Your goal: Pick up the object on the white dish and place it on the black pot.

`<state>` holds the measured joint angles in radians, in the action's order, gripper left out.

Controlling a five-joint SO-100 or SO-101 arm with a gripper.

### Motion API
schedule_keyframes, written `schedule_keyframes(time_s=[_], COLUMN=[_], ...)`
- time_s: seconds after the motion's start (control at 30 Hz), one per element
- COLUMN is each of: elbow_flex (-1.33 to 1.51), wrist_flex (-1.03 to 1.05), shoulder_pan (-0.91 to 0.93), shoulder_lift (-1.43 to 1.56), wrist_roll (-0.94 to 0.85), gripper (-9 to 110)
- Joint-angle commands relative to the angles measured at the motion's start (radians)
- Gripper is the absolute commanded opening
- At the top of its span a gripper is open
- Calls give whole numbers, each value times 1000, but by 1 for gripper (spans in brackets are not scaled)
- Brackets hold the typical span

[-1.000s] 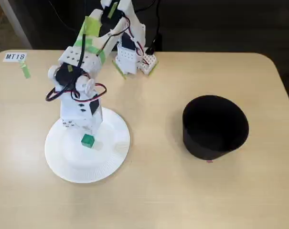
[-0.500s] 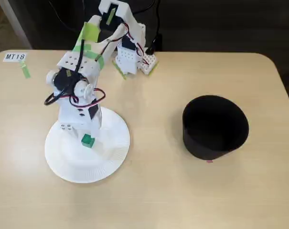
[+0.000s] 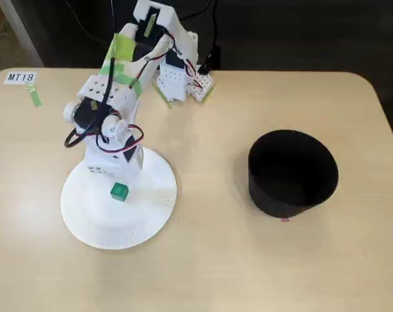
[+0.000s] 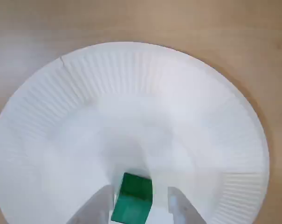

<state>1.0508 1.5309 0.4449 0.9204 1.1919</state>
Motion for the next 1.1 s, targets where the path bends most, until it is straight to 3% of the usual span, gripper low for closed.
schedule_keyframes(time_s=[0.0, 0.37, 0.53, 0.77, 0.93, 1.07], elbow_flex=[-66, -167, -196, -244, -440, -719], wrist_flex=[-2, -8, -17, -11, 54, 81], shoulder_pan=[11, 17, 18, 25, 26, 6], shoulder_lift=[-2, -91, -126, -146, -147, -164], wrist_roll=[-6, -15, 0, -57, -184, -440], gripper=[16, 13, 1, 0, 0, 0])
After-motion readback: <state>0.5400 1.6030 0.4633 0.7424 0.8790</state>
